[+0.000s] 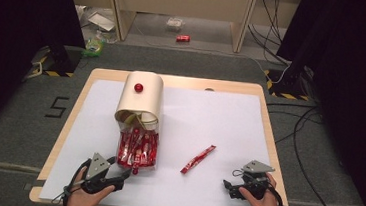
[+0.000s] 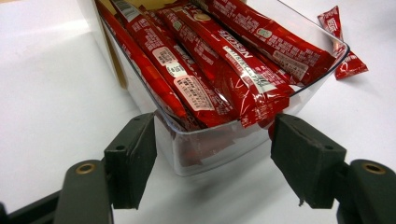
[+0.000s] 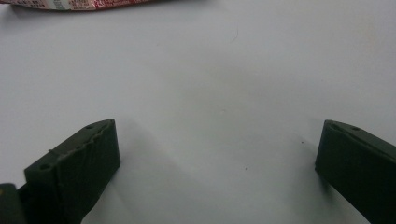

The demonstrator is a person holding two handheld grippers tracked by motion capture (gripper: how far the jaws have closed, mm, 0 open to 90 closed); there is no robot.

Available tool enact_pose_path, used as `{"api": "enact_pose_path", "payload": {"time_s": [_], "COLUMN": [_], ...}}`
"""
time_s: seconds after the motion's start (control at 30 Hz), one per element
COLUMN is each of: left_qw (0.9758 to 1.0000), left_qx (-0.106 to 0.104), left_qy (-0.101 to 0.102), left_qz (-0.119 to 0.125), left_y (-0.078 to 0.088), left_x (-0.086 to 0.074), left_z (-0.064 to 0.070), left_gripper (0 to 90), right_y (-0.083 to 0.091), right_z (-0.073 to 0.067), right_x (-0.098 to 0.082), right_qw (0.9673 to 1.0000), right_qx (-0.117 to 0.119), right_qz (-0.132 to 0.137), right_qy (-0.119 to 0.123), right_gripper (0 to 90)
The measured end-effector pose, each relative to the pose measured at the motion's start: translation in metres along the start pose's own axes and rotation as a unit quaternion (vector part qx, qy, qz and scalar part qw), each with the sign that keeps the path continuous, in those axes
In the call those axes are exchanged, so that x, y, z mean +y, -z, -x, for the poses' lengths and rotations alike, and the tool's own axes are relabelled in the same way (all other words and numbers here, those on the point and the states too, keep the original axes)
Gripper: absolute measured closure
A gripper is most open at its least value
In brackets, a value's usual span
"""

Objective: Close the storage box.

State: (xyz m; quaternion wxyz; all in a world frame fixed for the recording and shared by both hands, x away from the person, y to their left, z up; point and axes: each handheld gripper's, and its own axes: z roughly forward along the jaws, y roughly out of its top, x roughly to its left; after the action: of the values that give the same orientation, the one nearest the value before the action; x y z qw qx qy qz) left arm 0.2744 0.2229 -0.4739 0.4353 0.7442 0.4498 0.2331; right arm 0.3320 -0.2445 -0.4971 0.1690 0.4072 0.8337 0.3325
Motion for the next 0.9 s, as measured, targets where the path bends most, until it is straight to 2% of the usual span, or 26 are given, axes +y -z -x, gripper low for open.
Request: {"api": "enact_pose_path", "payload": {"time_s": [0.2,0.9], "left_qw": [0.9999,0.9994], "left_qx": [0.001,0.02], "left_qy": [0.011,0.02], "left_qz": [0.012,0.02], "left_y": [-0.002,-0.02], "left_x": [0.005,0.013], "left_z": [-0.003,-0.011], "left_gripper": [31.7,32.4], "right_y": [0.0,0.0], "right_z": [0.0,0.0], "right_x": [0.0,0.0], "right_qw": [1.0,1.0], "right_qx": [0.0,0.001], "right_qz": [0.0,0.0], "right_qy": [0.0,0.0], "right_gripper": [0.4,0.3]}}
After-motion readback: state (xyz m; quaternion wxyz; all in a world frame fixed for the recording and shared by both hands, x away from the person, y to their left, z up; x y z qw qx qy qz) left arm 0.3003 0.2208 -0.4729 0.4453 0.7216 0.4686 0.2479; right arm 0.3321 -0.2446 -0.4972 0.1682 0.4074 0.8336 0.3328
